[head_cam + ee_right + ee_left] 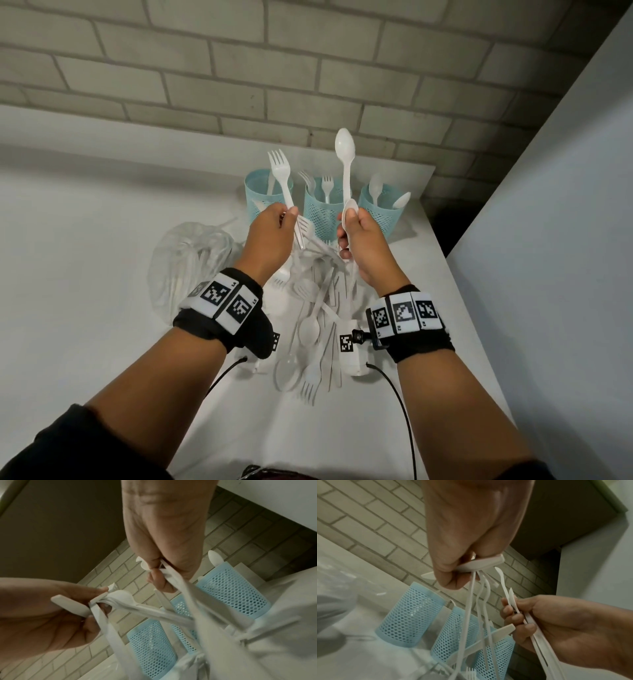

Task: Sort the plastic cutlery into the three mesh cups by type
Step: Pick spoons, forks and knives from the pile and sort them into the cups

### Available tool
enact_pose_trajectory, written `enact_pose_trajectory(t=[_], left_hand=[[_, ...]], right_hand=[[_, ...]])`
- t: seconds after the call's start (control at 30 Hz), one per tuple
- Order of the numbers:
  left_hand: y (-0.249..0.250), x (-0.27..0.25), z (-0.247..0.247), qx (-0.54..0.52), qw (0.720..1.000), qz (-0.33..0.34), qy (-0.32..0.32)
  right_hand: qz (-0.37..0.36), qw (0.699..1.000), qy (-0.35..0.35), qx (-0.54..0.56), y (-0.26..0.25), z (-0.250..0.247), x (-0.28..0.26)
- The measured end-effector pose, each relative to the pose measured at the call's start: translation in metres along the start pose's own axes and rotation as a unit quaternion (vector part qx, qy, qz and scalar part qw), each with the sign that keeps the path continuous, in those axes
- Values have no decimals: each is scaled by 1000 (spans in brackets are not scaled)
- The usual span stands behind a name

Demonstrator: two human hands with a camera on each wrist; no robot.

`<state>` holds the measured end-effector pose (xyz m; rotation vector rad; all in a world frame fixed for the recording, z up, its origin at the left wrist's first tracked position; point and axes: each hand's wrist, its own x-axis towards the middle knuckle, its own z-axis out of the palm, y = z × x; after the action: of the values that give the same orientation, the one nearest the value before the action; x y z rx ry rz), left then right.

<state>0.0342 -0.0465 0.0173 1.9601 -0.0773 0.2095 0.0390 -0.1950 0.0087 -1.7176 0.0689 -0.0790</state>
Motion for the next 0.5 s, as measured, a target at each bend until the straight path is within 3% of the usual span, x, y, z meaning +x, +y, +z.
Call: enact_pose_trajectory(t=[0.23, 0.5], left_hand=[[9, 4, -1, -17, 999, 34, 2], [25, 10, -3, -61, 994, 94, -22]], right_hand=[[-67, 995, 46, 54, -7, 6, 5], [-56, 974, 18, 220, -33, 5, 7]])
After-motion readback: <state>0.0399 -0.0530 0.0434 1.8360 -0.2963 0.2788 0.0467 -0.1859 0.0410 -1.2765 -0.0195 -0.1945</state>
